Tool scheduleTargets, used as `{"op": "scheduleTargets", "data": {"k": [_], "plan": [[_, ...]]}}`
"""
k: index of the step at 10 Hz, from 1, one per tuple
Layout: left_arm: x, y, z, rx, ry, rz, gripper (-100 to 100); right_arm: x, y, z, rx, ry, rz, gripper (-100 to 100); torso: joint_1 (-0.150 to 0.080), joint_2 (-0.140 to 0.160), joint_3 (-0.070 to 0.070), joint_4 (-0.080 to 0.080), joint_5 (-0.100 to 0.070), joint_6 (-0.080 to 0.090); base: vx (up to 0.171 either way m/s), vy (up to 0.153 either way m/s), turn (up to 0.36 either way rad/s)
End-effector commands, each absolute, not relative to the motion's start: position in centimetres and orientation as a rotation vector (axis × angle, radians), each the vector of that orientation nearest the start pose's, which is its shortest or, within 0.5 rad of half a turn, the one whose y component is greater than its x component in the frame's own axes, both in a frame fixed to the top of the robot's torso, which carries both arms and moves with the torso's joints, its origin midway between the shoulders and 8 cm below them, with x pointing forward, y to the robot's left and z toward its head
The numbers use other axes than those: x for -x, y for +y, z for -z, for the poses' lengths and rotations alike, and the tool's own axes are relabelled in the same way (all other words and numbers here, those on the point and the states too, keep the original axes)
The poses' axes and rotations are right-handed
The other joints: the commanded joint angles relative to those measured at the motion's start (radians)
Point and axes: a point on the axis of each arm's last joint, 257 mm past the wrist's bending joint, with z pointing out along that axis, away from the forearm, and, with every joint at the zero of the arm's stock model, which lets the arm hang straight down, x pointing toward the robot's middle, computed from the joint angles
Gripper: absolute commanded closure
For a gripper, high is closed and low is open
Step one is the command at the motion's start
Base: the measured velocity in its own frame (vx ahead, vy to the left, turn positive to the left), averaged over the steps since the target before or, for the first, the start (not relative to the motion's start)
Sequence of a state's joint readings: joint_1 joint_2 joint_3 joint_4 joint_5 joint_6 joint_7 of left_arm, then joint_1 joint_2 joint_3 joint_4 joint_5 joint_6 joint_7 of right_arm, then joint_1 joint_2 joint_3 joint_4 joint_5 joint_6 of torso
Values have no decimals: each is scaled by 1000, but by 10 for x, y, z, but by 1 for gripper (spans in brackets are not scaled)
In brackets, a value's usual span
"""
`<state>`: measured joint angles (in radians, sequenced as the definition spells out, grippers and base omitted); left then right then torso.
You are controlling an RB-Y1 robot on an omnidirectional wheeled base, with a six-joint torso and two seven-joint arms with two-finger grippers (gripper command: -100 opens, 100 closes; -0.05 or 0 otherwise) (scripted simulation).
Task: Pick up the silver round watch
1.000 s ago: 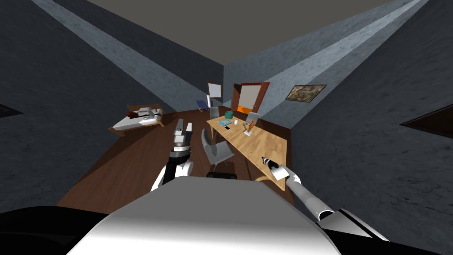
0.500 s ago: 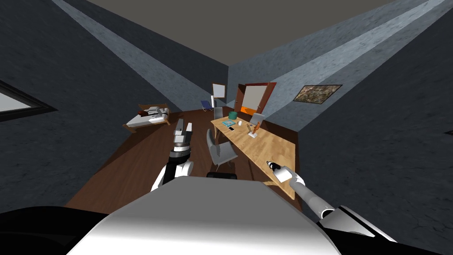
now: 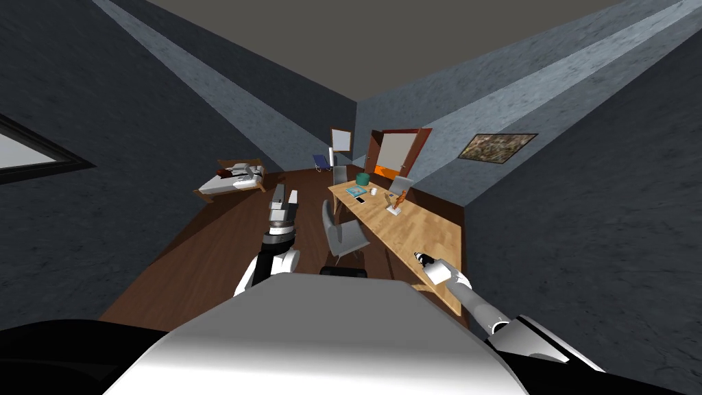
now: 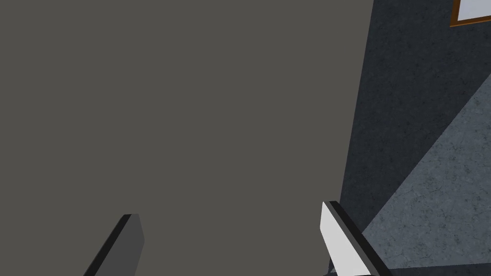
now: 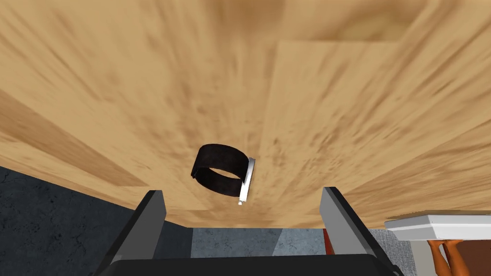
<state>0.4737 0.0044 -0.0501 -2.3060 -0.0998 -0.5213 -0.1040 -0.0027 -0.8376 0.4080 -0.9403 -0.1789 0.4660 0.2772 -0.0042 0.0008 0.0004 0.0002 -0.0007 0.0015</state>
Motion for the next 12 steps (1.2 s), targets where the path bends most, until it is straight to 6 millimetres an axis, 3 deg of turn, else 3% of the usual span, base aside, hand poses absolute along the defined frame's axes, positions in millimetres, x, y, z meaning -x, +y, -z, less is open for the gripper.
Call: {"op": "scheduleTargets", "data": {"k": [1,2,3,7,8,9,12], "plan": [[-340,245,-47,501,645,1217,0,-303,-618,496,-1041,2286,393,-100,0,0,0,0,0,0,20,-72,20],[-340,245,-47,501,645,1217,0,-303,-619,493,-1040,2286,394,-100,-1,0,0,0,0,0,9,-34,8],[-340,245,-47,501,645,1217,0,-303,-619,493,-1040,2285,393,100,1,0,0,0,0,0,2,-6,0],[-340,245,-47,501,645,1217,0,-310,-614,492,-1060,2268,360,100,7,-3,-4,-5,5,-2,1,0,-5],[-340,245,-47,501,645,1217,0,-312,-613,492,-1065,2263,353,0,8,-5,-5,-6,6,-3,0,0,0],[-340,245,-47,501,645,1217,0,-303,-623,487,-1038,2285,393,100,8,-6,-6,-6,6,-3,-5,32,11],[-340,245,-47,501,644,1217,0,-304,-628,477,-1034,2286,392,100,12,-4,-5,-6,7,-2,-16,55,-17]]}}
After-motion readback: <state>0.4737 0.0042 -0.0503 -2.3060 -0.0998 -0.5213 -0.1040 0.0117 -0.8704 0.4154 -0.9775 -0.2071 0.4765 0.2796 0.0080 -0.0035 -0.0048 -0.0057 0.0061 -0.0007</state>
